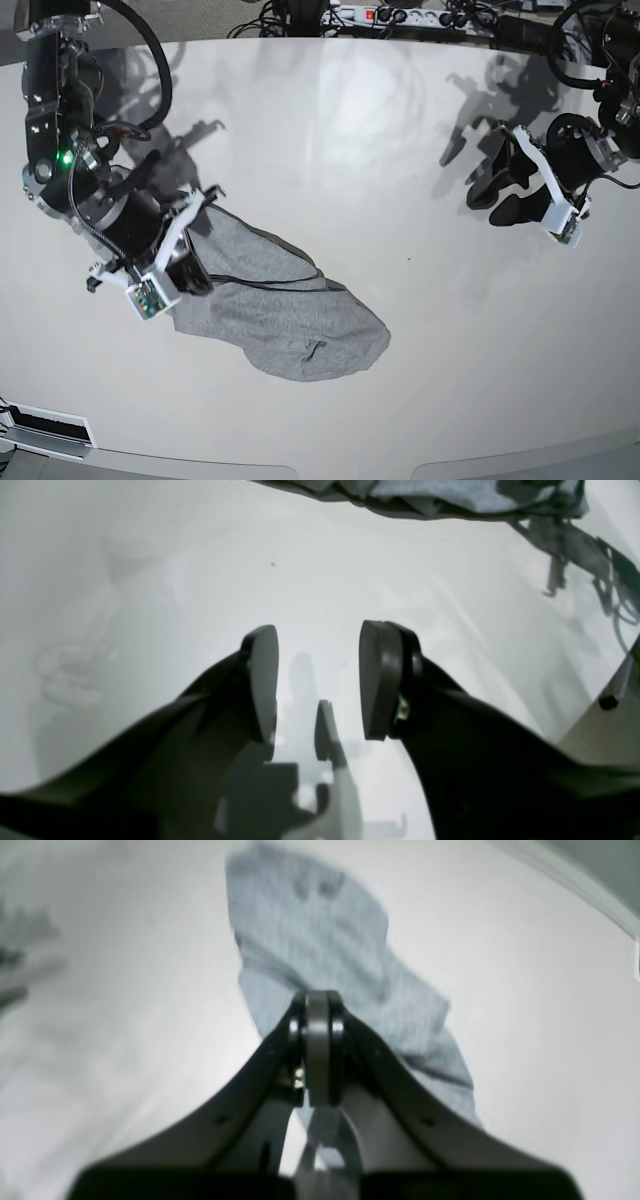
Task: Layout the t-shirt on the table in an organized manner, then fold the t-shirt properly
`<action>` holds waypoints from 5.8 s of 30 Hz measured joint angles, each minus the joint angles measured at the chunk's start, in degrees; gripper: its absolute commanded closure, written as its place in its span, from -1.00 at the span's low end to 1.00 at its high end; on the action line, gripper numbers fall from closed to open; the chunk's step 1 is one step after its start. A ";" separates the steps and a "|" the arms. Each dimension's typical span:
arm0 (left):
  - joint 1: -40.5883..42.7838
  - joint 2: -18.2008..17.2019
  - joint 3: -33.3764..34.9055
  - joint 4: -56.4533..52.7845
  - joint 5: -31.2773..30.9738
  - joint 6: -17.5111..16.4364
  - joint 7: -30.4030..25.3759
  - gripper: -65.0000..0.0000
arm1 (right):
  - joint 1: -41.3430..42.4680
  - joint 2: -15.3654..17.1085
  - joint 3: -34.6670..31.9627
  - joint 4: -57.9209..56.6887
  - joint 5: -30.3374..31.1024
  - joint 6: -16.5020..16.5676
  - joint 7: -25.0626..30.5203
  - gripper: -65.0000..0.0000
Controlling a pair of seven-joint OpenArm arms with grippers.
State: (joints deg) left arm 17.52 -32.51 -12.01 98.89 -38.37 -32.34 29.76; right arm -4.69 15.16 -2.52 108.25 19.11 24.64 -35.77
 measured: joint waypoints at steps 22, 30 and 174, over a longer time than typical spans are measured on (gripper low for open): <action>-0.09 0.17 0.00 0.00 1.73 0.22 0.02 0.14 | 28.87 -13.57 -14.56 -65.94 -15.02 9.22 10.71 1.00; -0.07 0.20 0.00 0.00 6.45 -0.22 -0.02 0.14 | 15.74 -15.30 -25.57 -42.99 -8.83 8.83 -4.39 1.00; -28.92 -4.98 9.73 -21.11 -41.38 -7.19 43.87 1.00 | 12.70 -7.15 -16.96 -38.99 -13.81 2.82 1.16 1.00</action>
State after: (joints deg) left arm -11.40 -37.50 -2.28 77.78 -79.75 -39.53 73.63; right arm 8.01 8.01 -19.49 69.25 5.30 27.46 -34.61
